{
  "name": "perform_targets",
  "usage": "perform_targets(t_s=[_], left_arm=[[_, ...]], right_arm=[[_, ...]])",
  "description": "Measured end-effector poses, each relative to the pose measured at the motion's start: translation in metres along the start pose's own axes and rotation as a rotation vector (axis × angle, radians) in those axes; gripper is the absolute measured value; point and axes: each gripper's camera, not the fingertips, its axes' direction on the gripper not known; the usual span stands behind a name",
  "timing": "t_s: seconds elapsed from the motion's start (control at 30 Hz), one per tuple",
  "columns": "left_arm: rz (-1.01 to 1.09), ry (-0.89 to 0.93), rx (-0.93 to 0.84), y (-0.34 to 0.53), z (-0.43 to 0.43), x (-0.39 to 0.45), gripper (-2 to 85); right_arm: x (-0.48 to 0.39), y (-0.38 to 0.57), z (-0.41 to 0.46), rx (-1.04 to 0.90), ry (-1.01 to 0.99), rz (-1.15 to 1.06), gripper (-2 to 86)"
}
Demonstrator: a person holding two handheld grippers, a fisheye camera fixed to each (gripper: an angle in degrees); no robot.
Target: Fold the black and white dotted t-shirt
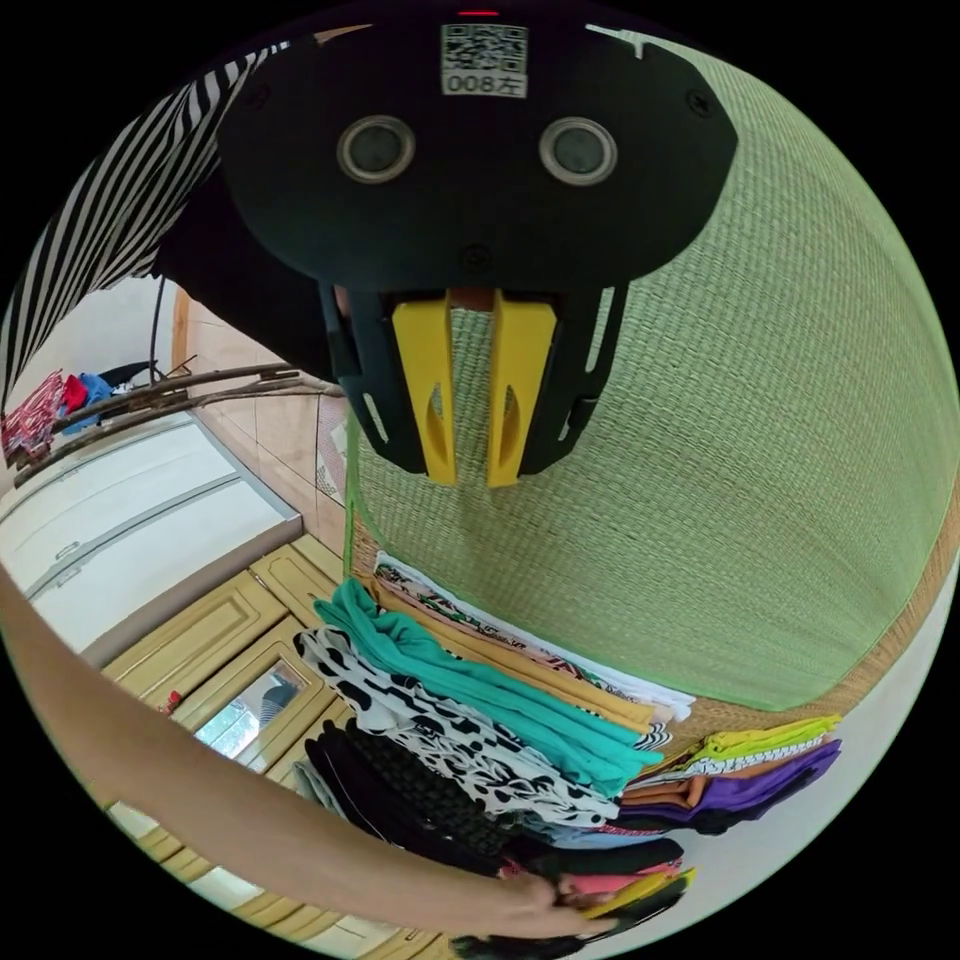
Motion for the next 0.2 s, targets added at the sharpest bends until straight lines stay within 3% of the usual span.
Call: perform_targets(t_s=[0.2], left_arm=[[0.013,0.044,0.001,0.030,-0.035,-0.012,2.5]], right_arm=[[-0.008,-0.064,0.091,-0.114,0.079,0.017,7.7]])
